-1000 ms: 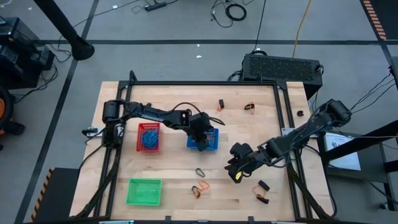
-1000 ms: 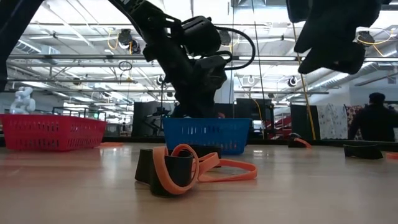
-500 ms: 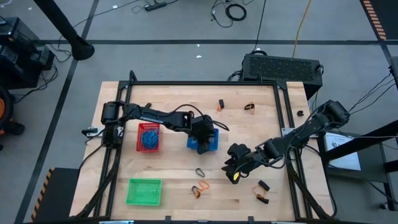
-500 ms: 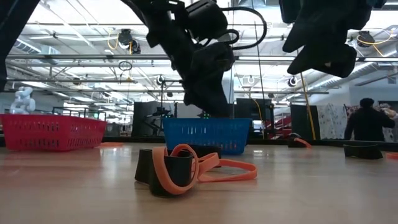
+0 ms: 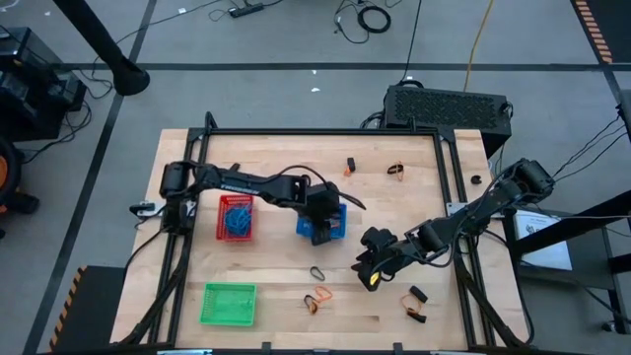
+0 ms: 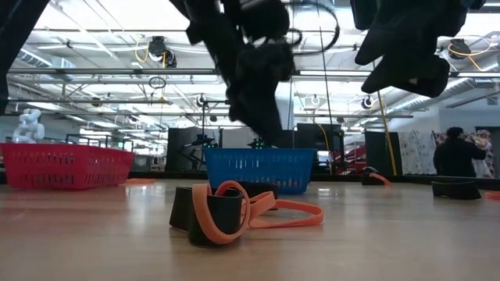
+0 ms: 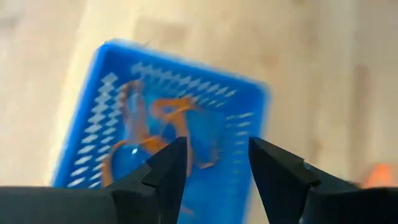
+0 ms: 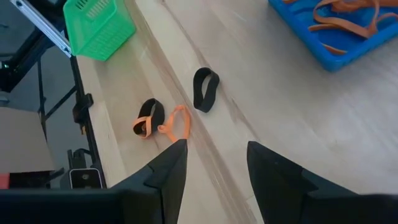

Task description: Sort rubber bands into baskets

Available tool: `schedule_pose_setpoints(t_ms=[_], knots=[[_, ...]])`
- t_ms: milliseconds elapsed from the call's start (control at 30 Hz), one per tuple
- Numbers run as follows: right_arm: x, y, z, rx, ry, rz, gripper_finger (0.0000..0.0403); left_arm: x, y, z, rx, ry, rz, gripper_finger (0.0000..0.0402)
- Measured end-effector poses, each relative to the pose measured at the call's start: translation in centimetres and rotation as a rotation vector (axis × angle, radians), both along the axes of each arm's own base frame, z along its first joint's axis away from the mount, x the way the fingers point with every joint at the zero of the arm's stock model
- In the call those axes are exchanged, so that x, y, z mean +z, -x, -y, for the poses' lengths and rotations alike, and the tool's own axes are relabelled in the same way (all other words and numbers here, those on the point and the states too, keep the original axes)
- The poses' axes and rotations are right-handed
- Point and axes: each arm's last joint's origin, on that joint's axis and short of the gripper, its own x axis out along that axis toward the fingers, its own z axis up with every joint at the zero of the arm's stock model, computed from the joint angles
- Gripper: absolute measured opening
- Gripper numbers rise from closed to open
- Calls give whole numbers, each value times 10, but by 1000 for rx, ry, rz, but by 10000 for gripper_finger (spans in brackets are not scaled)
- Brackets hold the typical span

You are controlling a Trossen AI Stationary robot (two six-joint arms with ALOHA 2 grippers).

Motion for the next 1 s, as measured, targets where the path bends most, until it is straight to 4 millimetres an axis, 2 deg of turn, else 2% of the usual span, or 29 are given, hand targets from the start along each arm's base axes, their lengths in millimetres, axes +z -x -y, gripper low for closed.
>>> schedule_pose_setpoints(t_ms=[133,267,467,600,767,1000], knots=[[0,1,-2,-39,-49,-6,160,15,-7,26,-85,-7,58,178],[1,4,-11,-76,-128,-2,160,22,-8,62,-183,-36,118,178],[1,20,-37,-106,-253,-31,160,17,-1,110,-315,-86,140,178],[0,32,-53,-120,-244,-9,160,14,-2,137,-413,-116,212,178],[-1,40,-63,-101,-181,29,160,-2,-2,167,-504,-164,247,178],[0,57,-82,12,-162,32,160,-40,-6,177,-398,-98,137,178]])
